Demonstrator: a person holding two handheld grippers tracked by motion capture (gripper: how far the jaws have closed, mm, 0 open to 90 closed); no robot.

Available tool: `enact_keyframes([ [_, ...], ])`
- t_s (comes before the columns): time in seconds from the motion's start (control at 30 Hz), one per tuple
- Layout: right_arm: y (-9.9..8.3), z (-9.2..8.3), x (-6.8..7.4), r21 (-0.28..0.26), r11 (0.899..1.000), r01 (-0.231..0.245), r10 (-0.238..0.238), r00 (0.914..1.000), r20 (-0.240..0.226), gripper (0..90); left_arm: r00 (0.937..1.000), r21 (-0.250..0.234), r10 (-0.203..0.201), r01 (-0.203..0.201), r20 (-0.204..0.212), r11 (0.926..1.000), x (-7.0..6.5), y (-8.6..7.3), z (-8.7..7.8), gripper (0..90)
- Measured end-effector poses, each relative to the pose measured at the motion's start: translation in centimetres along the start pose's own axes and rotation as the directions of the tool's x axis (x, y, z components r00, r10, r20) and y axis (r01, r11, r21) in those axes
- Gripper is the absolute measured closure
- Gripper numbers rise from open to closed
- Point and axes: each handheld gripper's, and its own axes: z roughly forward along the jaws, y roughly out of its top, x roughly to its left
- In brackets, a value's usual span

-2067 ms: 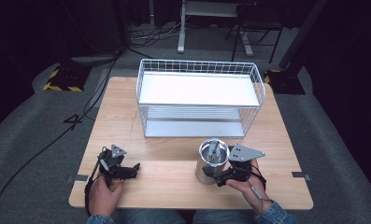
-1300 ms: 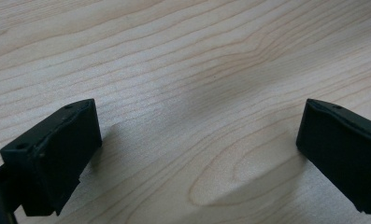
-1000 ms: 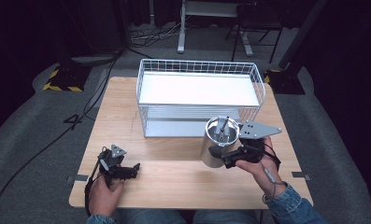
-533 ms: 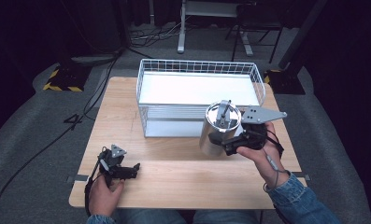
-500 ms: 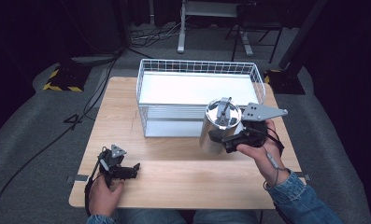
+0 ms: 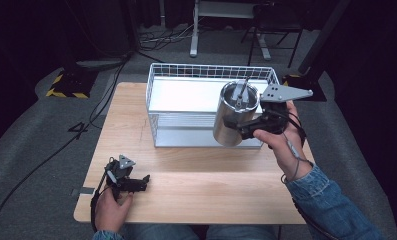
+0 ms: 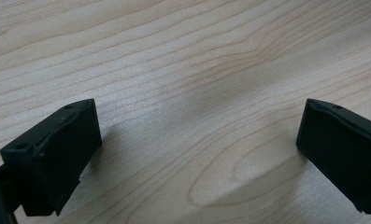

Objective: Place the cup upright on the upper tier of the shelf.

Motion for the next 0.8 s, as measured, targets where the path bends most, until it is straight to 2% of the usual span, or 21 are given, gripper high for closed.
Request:
enact_keyframes([
  [0.13,0.9,0.3,-0.6,-0.003,1.0,0.001,-0.001,0.9998,0.021,3.6,1.0,0.002,0.003,-0.003,0.0,1.0,0.0,0.0,0.0,0.5],
  [0.2,1.7,0.6,-1.4,-0.003,1.0,0.001,-0.001,0.9989,0.047,3.6,1.0,0.002,0.003,-0.003,0.001,1.0,0.0,0.0,0.0,0.5],
  [0.4,2.9,1.6,-2.8,-0.007,1.0,-0.014,0.015,0.9965,0.083,3.6,1.0,0.001,0.004,-0.004,0.001,1.0,0.1,0.1,0.1,0.4],
  [0.43,3.4,2.1,-3.4,-0.008,1.0,-0.022,0.022,0.9955,0.092,3.6,1.0,0.001,0.005,-0.005,0.0,1.0,0.1,0.2,0.1,0.5],
  [0.6,4.0,3.3,-4.5,-0.001,1.0,-0.027,0.027,0.9927,0.117,3.6,1.0,0.001,0.005,-0.005,0.001,1.0,0.1,0.2,0.1,0.4],
  [0.67,4.3,4.3,-5.2,0.014,1.0,-0.021,0.018,0.9889,0.147,3.6,1.0,0.001,0.005,-0.005,0.001,1.0,0.1,0.2,0.1,0.4],
  [0.8,4.4,5.5,-6.1,0.027,0.999,-0.041,0.036,0.9864,0.16,3.6,1.0,0.001,0.005,-0.005,0.001,1.0,0.1,0.2,0.1,0.5],
])
